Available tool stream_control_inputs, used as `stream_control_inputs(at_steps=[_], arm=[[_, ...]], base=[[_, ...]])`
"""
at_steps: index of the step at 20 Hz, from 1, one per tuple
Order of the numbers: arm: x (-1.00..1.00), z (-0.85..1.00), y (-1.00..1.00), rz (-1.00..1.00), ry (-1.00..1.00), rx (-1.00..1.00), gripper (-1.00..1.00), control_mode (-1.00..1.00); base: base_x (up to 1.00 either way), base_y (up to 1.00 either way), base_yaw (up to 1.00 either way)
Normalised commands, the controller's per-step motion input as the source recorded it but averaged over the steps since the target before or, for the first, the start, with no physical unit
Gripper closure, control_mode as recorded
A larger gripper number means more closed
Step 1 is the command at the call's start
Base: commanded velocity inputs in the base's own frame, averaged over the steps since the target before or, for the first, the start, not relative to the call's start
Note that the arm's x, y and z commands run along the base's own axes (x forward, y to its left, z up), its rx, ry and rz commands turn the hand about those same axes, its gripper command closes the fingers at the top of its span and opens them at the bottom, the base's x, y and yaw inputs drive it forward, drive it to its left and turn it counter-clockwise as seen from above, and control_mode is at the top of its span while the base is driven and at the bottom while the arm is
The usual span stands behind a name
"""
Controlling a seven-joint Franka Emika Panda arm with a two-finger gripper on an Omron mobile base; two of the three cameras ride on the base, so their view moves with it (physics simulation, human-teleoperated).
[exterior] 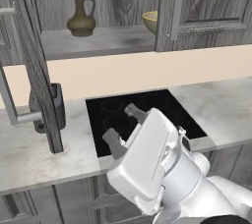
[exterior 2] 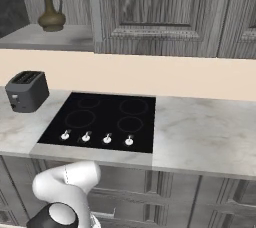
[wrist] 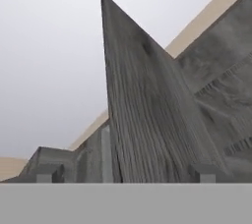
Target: Pick the mug and place it in the sink. Pick the bowl and place it in the open cabinet and then close the cabinet.
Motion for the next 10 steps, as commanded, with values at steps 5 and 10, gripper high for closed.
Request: stream_control_inputs(at_steps=[5,10], arm=[[-0.83,0.02,0.08,0.00,0.31,0.20,-1.00,-1.00],[-0.99,0.00,0.34,-0.04,0.24,0.13,-1.00,-1.00]], base=[[0.00,0.00,0.00],[0.00,0.00,0.00]])
